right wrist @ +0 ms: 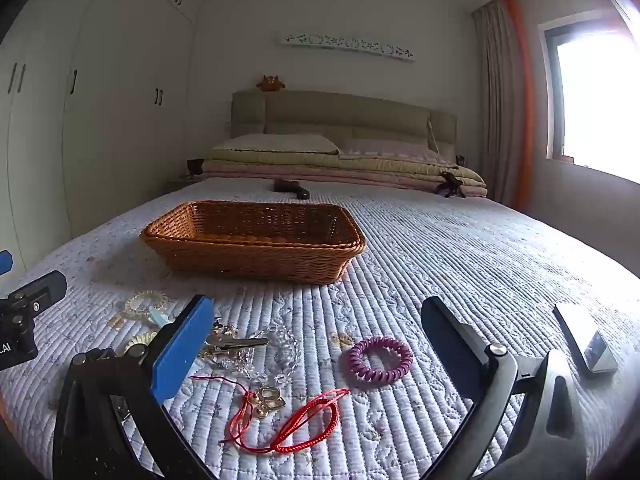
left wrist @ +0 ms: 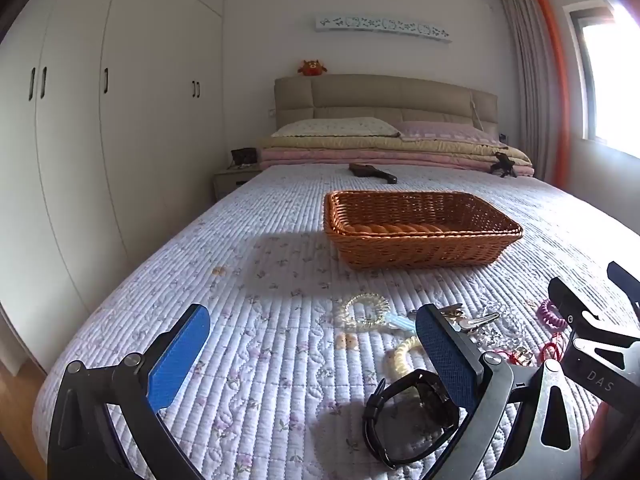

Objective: Organize jewelry

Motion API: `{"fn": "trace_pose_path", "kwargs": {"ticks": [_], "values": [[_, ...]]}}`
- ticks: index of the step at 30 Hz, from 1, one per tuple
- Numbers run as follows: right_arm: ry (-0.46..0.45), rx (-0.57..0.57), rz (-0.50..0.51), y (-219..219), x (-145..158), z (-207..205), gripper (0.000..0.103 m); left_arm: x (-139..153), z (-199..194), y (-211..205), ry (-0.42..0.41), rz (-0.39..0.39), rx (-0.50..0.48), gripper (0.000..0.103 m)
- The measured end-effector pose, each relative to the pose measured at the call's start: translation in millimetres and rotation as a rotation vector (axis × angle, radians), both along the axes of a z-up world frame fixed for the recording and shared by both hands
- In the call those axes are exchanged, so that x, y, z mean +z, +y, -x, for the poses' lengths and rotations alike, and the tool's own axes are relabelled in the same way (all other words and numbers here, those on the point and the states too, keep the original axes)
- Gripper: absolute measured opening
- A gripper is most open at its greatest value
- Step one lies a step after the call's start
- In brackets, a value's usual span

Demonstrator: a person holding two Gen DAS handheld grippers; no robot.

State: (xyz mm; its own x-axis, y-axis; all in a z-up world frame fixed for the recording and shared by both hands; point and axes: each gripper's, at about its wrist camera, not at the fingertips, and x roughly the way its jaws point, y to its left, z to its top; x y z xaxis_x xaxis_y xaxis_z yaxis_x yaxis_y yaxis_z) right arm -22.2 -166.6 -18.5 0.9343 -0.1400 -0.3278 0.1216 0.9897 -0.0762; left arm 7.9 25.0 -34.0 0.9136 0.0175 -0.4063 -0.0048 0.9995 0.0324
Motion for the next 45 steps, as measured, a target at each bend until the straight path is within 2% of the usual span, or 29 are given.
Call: {"fn": "trace_pose_path", "kwargs": {"ticks": [30,45], "values": [[0.0,0.003,0.009,3.6,-0.6,-0.1,0.103,-2.4,0.5,-2.3,-0.01,-0.037,0.025,0.102],[0.004,0.001,0.005,5.2,-1.9,-1.0,0.103,-3.5,-2.6,5.2,-0.001,-0.019,0.024,0.102]]}}
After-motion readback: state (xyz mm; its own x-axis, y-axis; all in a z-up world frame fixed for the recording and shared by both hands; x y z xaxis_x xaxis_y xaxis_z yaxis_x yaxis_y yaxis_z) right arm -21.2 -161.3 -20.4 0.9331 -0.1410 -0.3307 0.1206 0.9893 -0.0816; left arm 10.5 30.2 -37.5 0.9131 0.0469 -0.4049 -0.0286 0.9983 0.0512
